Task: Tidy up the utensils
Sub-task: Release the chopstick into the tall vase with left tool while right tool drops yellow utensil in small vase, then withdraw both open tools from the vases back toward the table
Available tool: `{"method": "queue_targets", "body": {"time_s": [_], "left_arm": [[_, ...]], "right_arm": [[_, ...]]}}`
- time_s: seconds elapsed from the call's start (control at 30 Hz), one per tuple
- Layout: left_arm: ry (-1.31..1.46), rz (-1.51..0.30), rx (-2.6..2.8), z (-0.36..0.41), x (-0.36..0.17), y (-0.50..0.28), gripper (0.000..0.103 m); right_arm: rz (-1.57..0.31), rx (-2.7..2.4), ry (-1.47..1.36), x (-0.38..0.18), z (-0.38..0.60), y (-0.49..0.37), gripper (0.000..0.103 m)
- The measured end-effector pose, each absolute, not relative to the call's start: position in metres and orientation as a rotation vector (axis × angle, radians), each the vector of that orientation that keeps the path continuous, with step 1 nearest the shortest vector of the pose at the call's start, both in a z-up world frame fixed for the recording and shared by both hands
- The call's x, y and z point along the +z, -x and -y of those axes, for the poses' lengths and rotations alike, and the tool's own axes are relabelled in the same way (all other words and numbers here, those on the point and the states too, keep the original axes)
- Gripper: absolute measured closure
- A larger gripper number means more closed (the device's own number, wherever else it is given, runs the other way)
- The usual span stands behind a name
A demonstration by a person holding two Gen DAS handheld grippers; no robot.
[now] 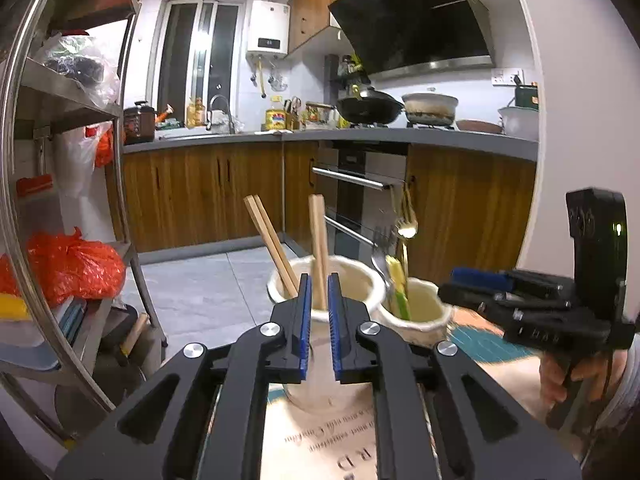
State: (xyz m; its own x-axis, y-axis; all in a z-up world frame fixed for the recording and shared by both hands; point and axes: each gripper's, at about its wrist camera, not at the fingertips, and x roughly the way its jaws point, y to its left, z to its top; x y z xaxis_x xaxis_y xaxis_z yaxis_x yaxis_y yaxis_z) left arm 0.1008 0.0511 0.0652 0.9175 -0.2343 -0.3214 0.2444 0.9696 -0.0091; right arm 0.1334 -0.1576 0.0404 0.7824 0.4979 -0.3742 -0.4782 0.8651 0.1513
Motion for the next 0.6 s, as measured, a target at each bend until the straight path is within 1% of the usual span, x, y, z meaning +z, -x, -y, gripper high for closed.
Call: {"method": "queue_targets", "body": {"time_s": [0.03,0.07,0.1,0.17,0.27,0.37,0.4,0.47,0.53,0.57,0.6], "left_arm": [[-0.037,-0.331,-0.245,-0.05,0.064,-0.097,0.093],[-0.043,-0.335,-0.243,-0.05,0.063,-0.093,0.089],[-0.047,-0.341,-0.242,-0.049,0.061,-0.088,0.082],[-0.047,-0.357,-0.238,-0.048,0.057,-0.079,0.077],[-0.039,-0.384,-0.243,-0.048,0.05,-0.07,0.077],[-0.04,-0.411,-0.239,-0.046,0.039,-0.059,0.074],[-0.041,-0.416,-0.238,-0.045,0.037,-0.056,0.071],[-0.033,-0.429,-0.244,-0.044,0.032,-0.051,0.07],[-0.028,-0.444,-0.244,-0.044,0.027,-0.046,0.07],[-0.026,-0.449,-0.242,-0.044,0.025,-0.044,0.067],[-0.023,-0.452,-0.242,-0.044,0.025,-0.042,0.062]], "right_arm": [[-0.427,0.512,-0.049,0.041,0.161,-0.128,0.061],[-0.432,0.506,-0.049,0.041,0.164,-0.124,0.06],[-0.439,0.497,-0.049,0.04,0.167,-0.119,0.06],[-0.454,0.485,-0.047,0.038,0.171,-0.109,0.059],[-0.471,0.465,-0.033,0.035,0.176,-0.096,0.059],[-0.481,0.445,-0.038,0.029,0.182,-0.082,0.059],[-0.488,0.442,-0.047,0.026,0.184,-0.078,0.058],[-0.508,0.438,-0.046,0.019,0.185,-0.072,0.055],[-0.527,0.426,-0.036,0.012,0.185,-0.069,0.054],[-0.537,0.424,-0.037,0.009,0.186,-0.068,0.053],[-0.547,0.423,-0.042,0.008,0.187,-0.068,0.052]]}}
